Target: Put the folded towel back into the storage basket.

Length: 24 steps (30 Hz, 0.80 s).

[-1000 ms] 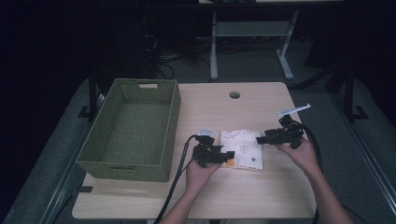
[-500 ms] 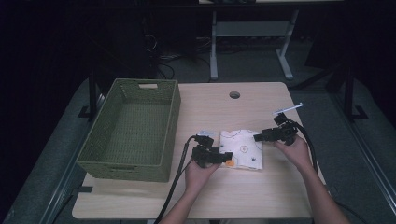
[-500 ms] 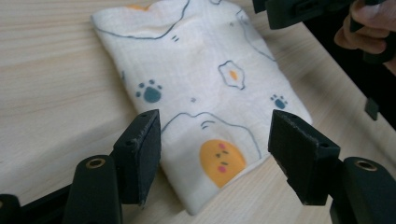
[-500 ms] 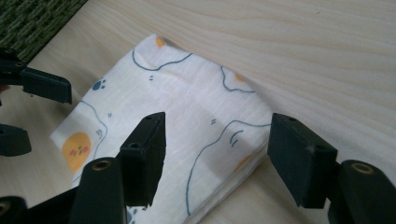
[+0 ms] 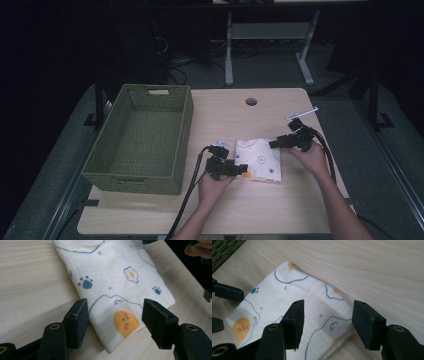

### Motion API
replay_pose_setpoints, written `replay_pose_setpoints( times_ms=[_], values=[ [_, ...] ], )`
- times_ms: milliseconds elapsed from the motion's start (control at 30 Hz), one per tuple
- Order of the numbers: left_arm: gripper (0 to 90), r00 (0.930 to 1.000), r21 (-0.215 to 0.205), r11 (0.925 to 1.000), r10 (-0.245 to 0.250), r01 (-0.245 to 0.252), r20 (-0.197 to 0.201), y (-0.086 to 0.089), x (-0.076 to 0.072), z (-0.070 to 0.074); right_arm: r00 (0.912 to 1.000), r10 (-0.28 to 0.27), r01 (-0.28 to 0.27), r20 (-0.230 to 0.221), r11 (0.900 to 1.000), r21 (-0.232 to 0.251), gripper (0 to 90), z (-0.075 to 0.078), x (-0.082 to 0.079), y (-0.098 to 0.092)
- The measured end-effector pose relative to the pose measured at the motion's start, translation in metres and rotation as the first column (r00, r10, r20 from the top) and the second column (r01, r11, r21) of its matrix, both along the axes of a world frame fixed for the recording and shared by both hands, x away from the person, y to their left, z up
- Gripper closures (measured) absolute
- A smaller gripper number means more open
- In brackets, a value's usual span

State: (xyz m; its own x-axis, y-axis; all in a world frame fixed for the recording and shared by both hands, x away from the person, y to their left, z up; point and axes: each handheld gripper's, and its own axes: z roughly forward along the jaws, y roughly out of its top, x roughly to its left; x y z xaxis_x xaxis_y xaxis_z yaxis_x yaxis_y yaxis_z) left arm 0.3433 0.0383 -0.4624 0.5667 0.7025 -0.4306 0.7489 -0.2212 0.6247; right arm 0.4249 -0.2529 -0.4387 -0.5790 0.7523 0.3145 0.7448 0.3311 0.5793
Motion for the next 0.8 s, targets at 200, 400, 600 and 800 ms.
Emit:
replay_pose_setpoints(
  times_ms=[200, 400, 600, 800],
  values=[
    [39.2, 1.0000, 0.021, 0.9998, 0.001, -0.001, -0.009, -0.001, -0.001, -0.003, 0.9991, -0.012, 0.011, -0.040, 1.000, -0.018, 43.1, -0.011, 0.003, -0.002],
    [44.2, 1.0000, 0.031, 0.9995, -0.002, 0.002, -0.002, -0.002, 0.000, -0.004, 0.9993, -0.007, 0.006, -0.037, 1.000, -0.030, 45.8, -0.012, 0.004, 0.000],
    [51.6, 0.9997, 0.058, 0.9981, -0.020, 0.019, 0.017, -0.004, -0.001, -0.004, 0.9988, 0.005, -0.007, -0.049, 0.999, -0.052, 50.3, -0.017, 0.003, 0.003],
    [64.3, 0.9987, 0.082, 0.9961, -0.034, 0.030, 0.039, -0.006, -0.002, -0.005, 0.9992, 0.010, -0.013, -0.039, 0.997, -0.080, 55.5, -0.018, 0.002, 0.008]
  ],
)
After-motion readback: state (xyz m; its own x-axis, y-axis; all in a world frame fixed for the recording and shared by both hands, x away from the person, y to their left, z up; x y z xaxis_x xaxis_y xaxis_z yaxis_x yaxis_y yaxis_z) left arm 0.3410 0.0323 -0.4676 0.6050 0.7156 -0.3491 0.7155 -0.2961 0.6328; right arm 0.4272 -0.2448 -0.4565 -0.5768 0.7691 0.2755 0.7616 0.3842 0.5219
